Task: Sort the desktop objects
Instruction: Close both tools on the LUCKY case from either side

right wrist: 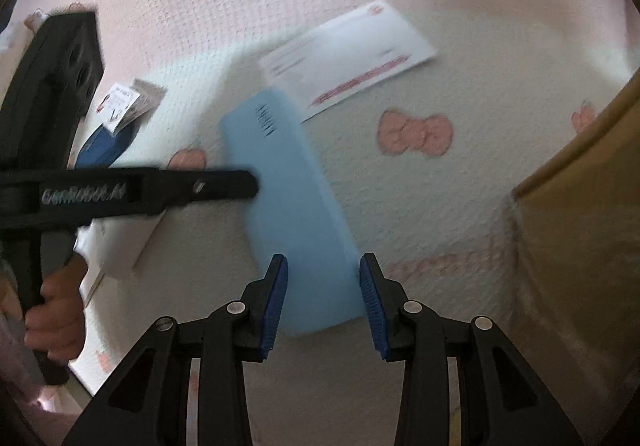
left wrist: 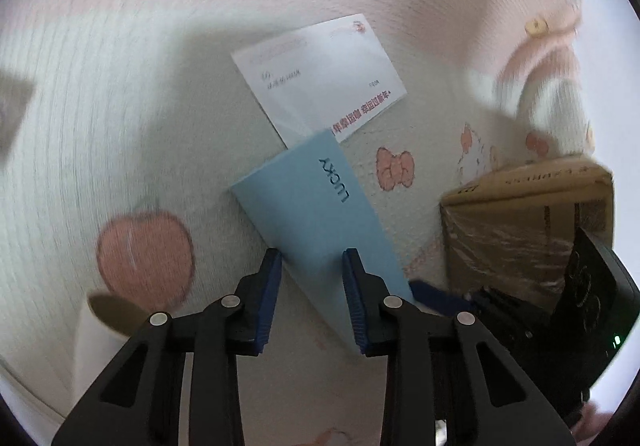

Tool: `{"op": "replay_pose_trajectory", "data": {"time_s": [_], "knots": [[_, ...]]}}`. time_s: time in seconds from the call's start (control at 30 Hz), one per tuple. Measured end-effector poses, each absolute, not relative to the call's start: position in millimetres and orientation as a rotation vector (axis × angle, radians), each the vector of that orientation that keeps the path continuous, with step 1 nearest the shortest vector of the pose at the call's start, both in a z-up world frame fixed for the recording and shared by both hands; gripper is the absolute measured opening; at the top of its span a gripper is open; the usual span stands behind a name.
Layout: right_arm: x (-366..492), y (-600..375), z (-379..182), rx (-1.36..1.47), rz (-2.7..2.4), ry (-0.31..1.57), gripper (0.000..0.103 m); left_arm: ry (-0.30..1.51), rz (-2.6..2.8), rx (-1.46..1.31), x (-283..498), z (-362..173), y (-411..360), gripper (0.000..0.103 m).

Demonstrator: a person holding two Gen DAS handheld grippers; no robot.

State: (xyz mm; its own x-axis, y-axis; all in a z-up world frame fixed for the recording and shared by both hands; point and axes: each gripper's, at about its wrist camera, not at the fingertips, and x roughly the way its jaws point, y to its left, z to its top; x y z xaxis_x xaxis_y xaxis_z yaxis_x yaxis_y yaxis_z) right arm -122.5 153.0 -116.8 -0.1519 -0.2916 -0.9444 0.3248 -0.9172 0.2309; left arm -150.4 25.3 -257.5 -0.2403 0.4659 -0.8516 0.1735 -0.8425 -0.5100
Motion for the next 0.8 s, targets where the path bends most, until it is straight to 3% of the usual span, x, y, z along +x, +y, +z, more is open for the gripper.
{"op": "replay_pose_trajectory", "data": {"time_s": [0.17,0.4,0.53,0.8], "knots": [[-106,139,-117,1.722,-2.035,0.072,0.035,-0.671,2.223,-1.807,-153,-252,31,0.034],[-123,171,-120,1.747,-2.094,-0.176,0.041,-0.925,2.074,-1.835,-129,-271,20,0.037],[-125,173,-128,1.749,-2.065,-0.189,0.042,-1.047,2.050,-1.825,-118,-279,11,0.040],[-129,159,-127,1.710,-2.017,-0.152,0.044,-1.104,2.060,-1.792,-129,-282,5,0.047]]}}
